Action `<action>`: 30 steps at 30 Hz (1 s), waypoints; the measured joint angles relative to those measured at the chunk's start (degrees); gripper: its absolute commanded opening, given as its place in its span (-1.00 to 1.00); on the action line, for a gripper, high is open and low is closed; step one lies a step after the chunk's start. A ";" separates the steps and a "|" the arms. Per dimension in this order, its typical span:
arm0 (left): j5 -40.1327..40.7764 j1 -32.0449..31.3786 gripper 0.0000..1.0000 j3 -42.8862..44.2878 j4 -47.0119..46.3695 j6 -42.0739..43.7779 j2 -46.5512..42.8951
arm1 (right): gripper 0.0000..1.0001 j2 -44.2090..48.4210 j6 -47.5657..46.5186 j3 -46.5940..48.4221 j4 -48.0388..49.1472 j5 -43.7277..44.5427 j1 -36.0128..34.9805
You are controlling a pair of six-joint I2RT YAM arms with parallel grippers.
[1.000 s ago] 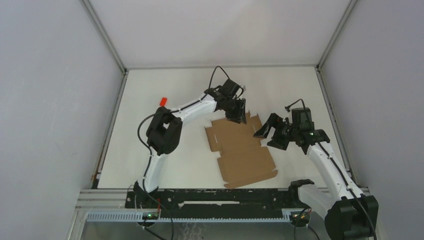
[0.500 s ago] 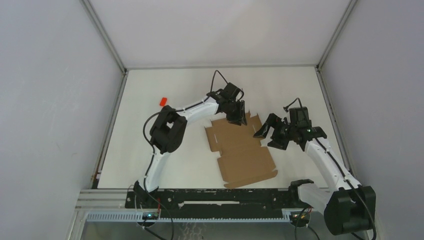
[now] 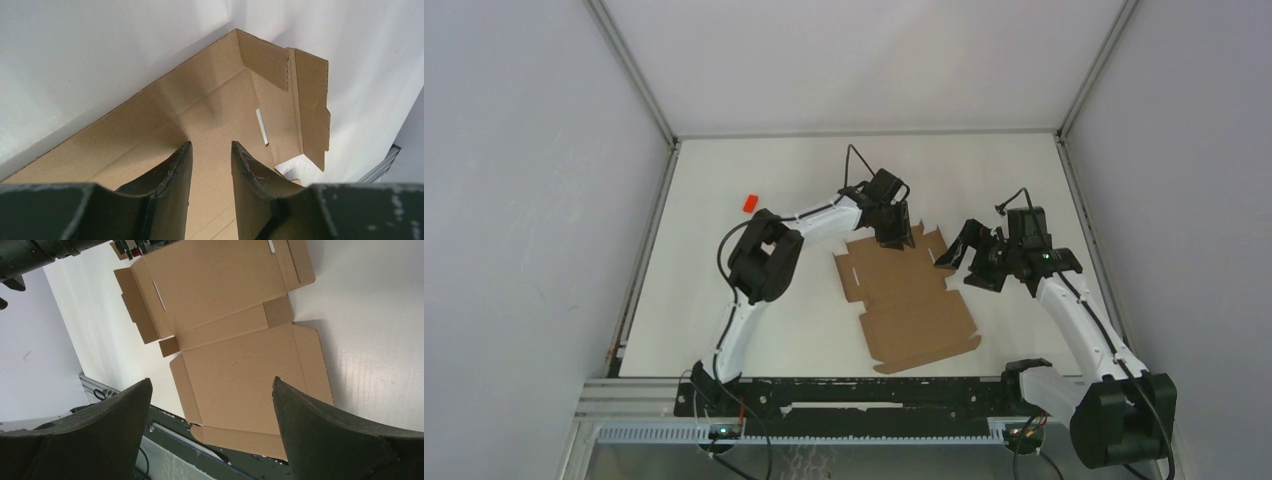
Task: Fold the paper box
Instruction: Fold the paper box at the center of the board.
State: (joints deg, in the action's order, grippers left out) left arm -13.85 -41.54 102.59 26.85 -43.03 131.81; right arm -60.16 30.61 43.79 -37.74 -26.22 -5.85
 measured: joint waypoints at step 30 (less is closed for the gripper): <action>-2.82 12.15 -0.14 -25.42 -19.87 -12.72 -11.96 | 0.99 -1.97 1.42 -0.04 -4.59 6.45 0.20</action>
State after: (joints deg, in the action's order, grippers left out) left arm -16.67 -29.39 77.17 6.98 -55.75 119.85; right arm -62.13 32.03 43.75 -42.33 -19.77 -5.65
